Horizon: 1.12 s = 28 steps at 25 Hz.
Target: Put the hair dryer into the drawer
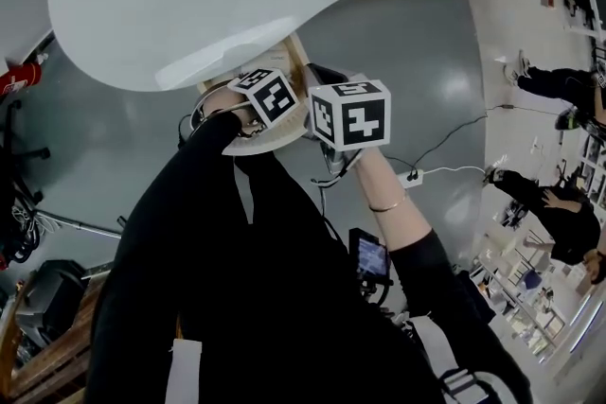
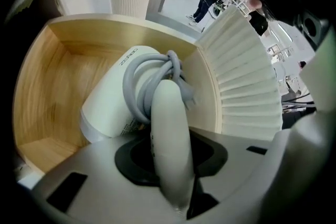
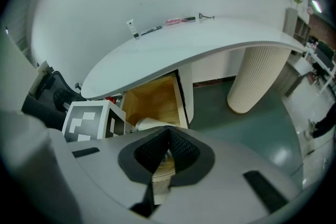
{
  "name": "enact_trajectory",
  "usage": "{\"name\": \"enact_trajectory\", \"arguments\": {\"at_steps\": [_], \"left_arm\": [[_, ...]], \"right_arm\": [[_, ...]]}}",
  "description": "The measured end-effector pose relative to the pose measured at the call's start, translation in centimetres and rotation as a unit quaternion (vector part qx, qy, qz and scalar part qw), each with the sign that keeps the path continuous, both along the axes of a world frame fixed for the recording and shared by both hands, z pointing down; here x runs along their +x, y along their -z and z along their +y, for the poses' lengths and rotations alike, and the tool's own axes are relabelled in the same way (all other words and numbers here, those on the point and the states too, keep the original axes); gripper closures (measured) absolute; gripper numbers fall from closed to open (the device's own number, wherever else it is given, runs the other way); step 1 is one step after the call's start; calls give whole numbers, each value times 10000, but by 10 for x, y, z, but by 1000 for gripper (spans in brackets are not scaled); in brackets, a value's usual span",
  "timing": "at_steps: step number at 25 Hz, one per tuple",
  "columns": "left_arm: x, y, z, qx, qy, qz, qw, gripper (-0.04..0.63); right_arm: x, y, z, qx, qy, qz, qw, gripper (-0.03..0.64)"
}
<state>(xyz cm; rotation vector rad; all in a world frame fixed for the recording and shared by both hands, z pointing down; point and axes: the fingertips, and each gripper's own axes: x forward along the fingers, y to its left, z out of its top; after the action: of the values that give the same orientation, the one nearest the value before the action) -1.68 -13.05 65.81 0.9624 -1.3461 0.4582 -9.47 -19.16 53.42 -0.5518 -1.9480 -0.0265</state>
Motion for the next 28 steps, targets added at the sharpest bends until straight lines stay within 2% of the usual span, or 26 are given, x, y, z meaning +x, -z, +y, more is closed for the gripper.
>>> {"name": "enact_trajectory", "arguments": {"at_steps": [7, 12, 28], "left_arm": [[6, -8, 6, -334, -113, 219, 9991, 469], [5, -12, 7, -476, -16, 372, 9982, 469], [11, -24, 14, -936, -210, 588, 9937, 469]], "right_arm": [[-5, 2, -11, -139, -169, 174, 9996, 615], [-9, -1, -17, -153, -206, 272, 9993, 615], [-14, -1, -28, -135, -167, 321, 9993, 615]]}}
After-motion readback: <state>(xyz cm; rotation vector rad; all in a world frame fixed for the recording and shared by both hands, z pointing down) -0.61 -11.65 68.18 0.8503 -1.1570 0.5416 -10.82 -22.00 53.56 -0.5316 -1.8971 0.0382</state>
